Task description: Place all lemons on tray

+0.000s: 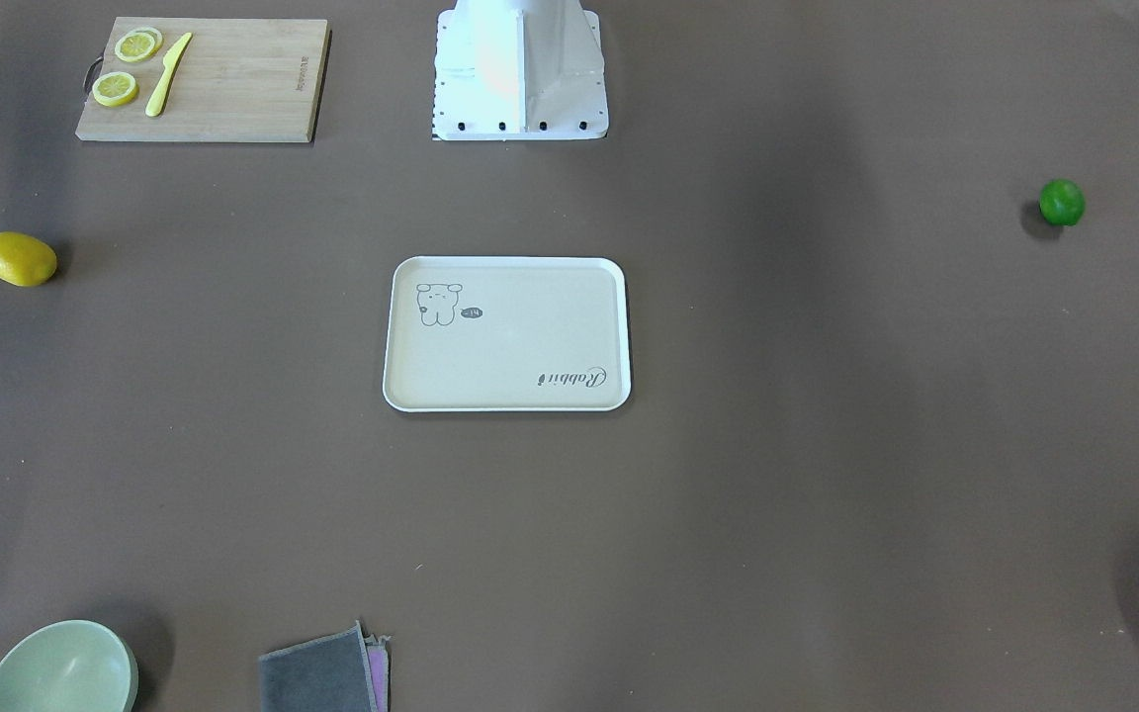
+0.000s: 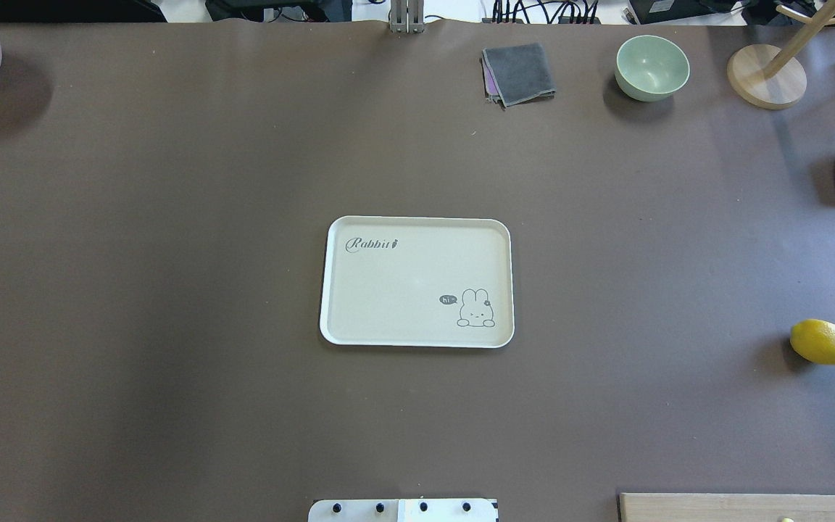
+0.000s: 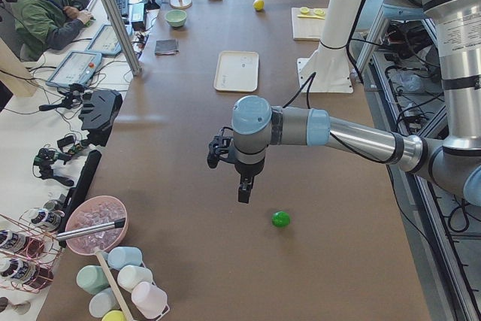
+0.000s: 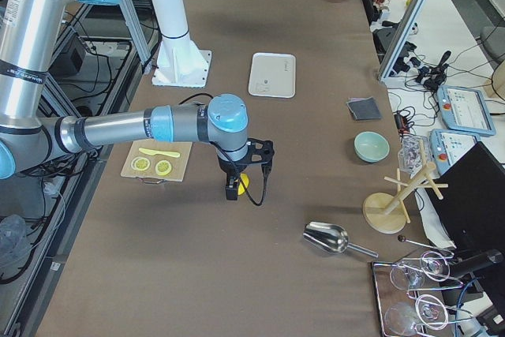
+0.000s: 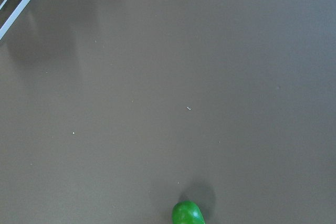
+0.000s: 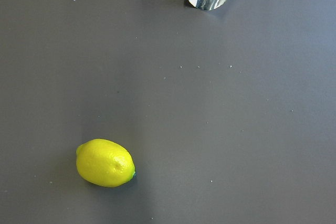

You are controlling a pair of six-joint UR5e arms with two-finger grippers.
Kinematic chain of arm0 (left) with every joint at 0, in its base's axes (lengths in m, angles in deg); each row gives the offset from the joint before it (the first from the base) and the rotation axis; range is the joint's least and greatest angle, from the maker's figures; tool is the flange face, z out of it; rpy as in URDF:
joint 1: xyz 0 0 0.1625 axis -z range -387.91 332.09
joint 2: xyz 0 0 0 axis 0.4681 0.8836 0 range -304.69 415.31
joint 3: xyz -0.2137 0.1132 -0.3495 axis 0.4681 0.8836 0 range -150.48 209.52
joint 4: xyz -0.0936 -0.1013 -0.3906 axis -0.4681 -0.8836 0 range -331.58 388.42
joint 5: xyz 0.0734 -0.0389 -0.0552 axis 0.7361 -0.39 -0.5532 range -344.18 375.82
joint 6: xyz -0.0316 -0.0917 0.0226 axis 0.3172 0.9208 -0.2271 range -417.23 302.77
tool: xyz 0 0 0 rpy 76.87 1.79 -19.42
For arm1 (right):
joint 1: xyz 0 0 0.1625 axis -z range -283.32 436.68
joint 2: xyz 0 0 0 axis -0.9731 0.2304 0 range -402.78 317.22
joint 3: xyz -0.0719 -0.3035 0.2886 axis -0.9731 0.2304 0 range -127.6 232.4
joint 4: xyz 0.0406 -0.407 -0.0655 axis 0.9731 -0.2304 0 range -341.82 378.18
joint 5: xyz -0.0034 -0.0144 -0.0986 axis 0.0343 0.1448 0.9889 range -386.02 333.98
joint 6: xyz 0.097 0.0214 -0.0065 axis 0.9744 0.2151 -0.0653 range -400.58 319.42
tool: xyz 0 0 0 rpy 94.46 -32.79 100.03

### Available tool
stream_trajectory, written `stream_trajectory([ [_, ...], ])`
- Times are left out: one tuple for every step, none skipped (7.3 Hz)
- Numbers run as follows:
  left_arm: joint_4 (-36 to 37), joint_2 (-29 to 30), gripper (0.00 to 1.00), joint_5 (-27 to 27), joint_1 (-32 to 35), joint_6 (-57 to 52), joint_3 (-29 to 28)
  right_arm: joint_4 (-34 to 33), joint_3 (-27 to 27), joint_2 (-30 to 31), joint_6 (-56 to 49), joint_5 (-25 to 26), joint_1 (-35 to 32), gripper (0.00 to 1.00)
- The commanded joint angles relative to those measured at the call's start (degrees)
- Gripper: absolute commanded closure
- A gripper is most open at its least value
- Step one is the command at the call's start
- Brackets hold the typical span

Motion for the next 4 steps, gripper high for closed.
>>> stream_trajectory([
  [0.0, -0.6, 0.01, -0.2, 0.2, -0.1, 1.2, 0.1, -0.1, -0.1, 0.1, -3.4, 0.0, 0.0],
  [0.1, -1.1, 0.01, -0.6, 0.0, 0.0, 3.3, 0.1, -0.1, -0.1, 0.1, -7.4, 0.0, 0.0],
  [0.0, -0.8, 0.01, -0.6, 0.0, -0.1, 3.5, 0.5, -0.1, -0.6, 0.1, -8.8, 0.0, 0.0],
  [-0.2, -0.3, 0.01, -0.6, 0.0, 0.0, 3.4, 2.0, -0.2, -1.4, 0.5, -8.8, 0.0, 0.0],
])
